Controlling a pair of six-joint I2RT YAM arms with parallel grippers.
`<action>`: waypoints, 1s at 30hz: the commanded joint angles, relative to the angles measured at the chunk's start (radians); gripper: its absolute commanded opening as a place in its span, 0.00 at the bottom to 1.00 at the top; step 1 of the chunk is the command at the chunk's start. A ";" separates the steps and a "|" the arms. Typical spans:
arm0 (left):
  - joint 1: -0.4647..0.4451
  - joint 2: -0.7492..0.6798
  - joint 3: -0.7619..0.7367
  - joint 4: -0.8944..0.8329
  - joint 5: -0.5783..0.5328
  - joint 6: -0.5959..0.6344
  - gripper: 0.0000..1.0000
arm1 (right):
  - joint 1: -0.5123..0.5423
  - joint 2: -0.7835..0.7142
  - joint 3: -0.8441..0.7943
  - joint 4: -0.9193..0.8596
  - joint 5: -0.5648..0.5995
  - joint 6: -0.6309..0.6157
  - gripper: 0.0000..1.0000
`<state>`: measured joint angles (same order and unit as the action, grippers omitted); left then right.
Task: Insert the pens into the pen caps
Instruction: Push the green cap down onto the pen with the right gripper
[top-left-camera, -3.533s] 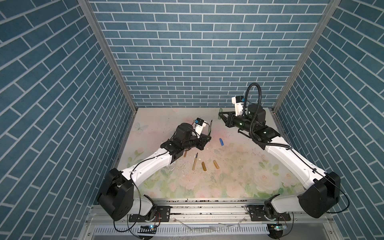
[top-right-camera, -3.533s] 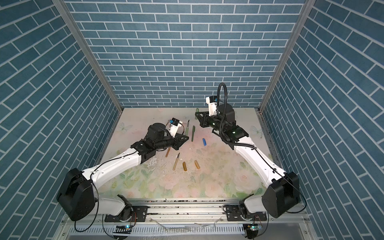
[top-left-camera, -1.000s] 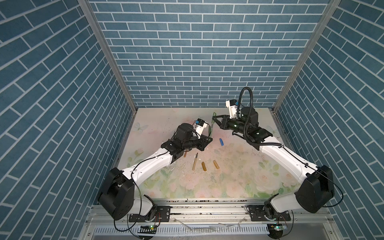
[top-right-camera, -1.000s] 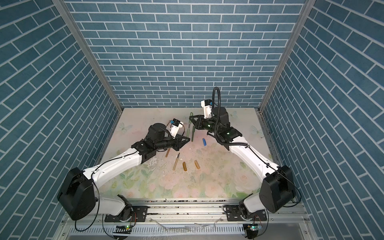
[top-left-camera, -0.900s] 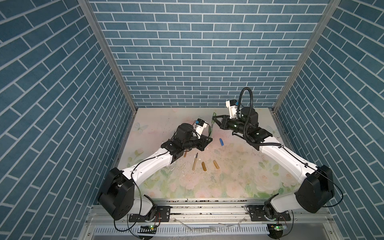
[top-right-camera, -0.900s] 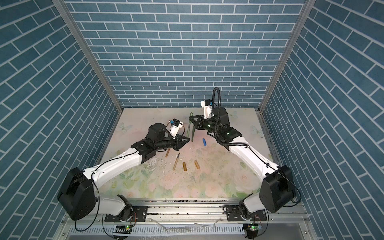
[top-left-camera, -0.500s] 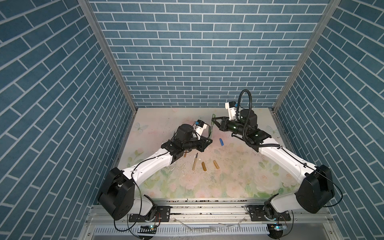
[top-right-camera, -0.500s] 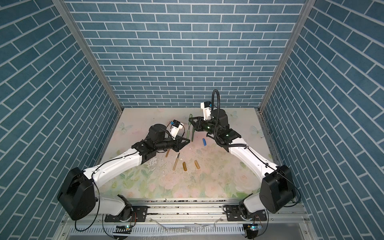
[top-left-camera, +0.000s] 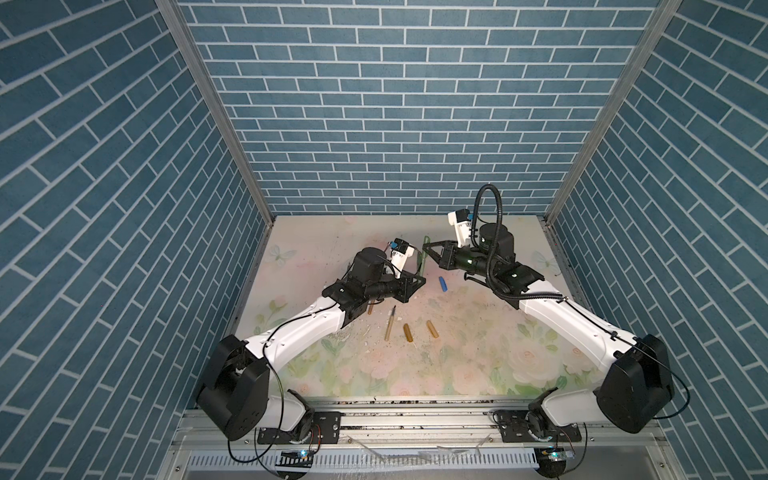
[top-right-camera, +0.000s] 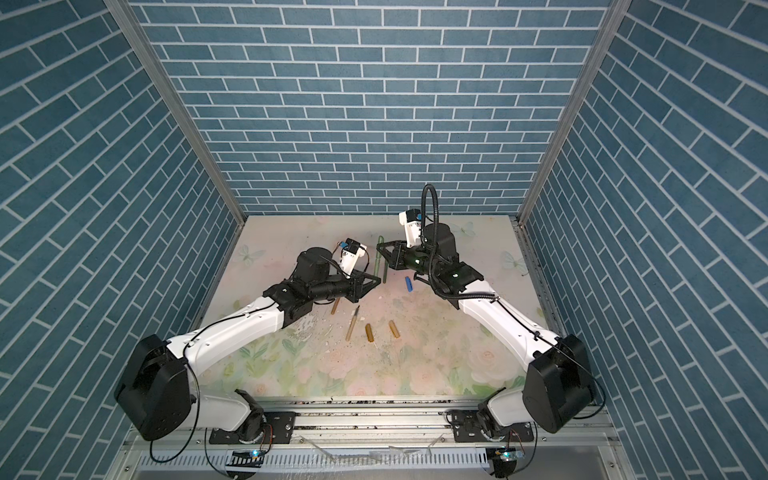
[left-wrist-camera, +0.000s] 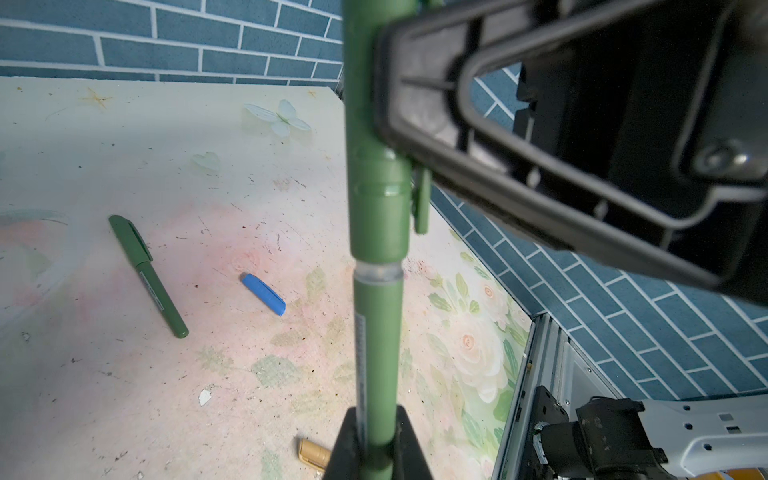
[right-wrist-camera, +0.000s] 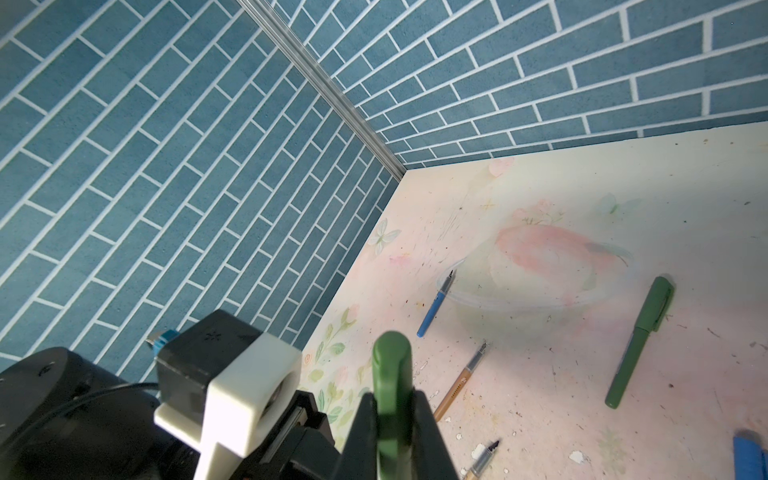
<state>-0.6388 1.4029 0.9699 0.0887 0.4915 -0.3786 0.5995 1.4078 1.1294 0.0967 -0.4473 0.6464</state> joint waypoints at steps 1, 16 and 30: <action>0.007 -0.010 0.006 0.069 -0.011 0.007 0.00 | 0.016 -0.024 -0.029 -0.034 -0.061 0.010 0.11; 0.017 -0.028 0.000 0.083 0.008 0.056 0.00 | 0.031 -0.044 0.083 -0.179 -0.059 -0.058 0.40; 0.014 -0.068 -0.068 0.177 -0.048 0.103 0.00 | 0.008 0.013 0.368 -0.459 0.085 -0.207 0.42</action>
<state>-0.6266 1.3643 0.9096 0.2180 0.4698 -0.3115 0.6117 1.3880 1.4441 -0.2890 -0.3962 0.4995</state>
